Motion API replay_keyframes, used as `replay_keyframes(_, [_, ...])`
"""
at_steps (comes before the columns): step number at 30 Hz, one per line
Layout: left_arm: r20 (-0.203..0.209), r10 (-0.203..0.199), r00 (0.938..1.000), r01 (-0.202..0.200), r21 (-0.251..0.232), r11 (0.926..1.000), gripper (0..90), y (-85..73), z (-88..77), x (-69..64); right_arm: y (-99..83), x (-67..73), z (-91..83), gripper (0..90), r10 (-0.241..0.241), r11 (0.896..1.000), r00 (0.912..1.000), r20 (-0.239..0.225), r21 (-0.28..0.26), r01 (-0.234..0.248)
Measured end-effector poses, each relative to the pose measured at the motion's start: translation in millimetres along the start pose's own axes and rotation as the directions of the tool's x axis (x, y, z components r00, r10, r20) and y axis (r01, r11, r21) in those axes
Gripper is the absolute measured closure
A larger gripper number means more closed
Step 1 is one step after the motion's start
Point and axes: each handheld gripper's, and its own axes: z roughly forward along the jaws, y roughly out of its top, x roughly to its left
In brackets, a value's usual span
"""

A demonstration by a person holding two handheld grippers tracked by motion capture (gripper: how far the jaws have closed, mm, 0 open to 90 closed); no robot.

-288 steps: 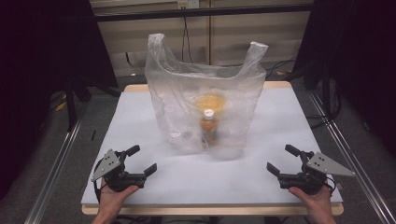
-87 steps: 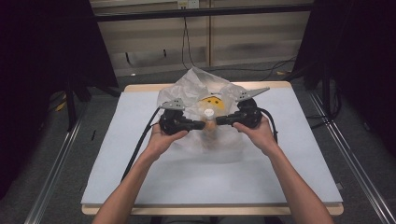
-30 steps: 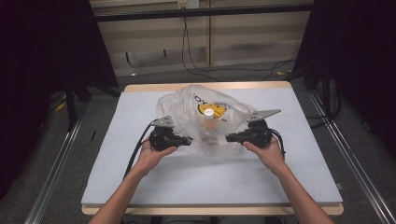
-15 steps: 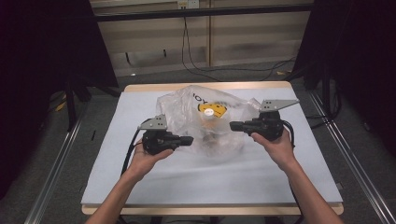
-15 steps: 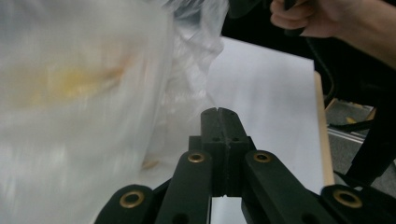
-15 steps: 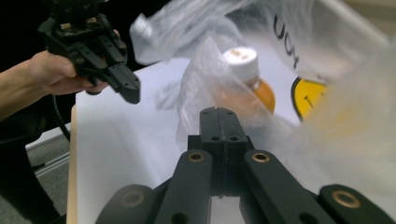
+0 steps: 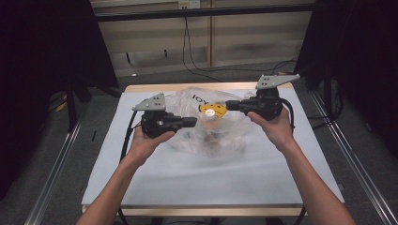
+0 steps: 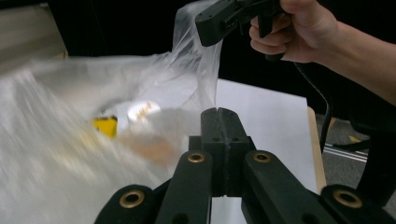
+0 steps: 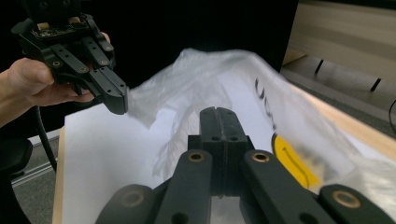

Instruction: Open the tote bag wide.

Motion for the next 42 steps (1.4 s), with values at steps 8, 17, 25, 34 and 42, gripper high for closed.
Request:
replay_keyframes(8, [-0.077,-0.008,0.997,0.013,0.054,0.9985,90.0,30.4,13.1,28.4,21.6,-14.7,-3.0,90.0,0.007,1.0,0.9986,0.053,0.01,-0.007])
replay_keyframes(17, [-0.163,-0.03,0.9862,0.068,0.232,0.9703,90.0,5.2,58.7,63.1,-19.1,-28.3,41.2,90.0,0.063,0.992,0.9971,0.043,0.109,-0.067])
replay_keyframes(25, [-0.192,-0.063,0.9795,0.12,0.303,0.9453,90.0,-24.1,76.0,73.2,-55.7,-37.4,63.1,90.0,0.11,0.977,0.9922,0.057,0.177,-0.119])
replay_keyframes(34, [-0.167,-0.075,0.9831,0.133,0.375,0.9174,90.0,-63.2,88.6,73.4,-91.5,-40.2,76.0,90.0,0.152,0.956,0.9868,0.056,0.244,-0.161])
replay_keyframes(42, [-0.151,-0.09,0.9843,0.146,0.412,0.8995,90.0,-87.6,98.0,71.5,-112.5,-38.8,89.4,90.0,0.162,0.942,0.9857,0.045,0.289,-0.169])
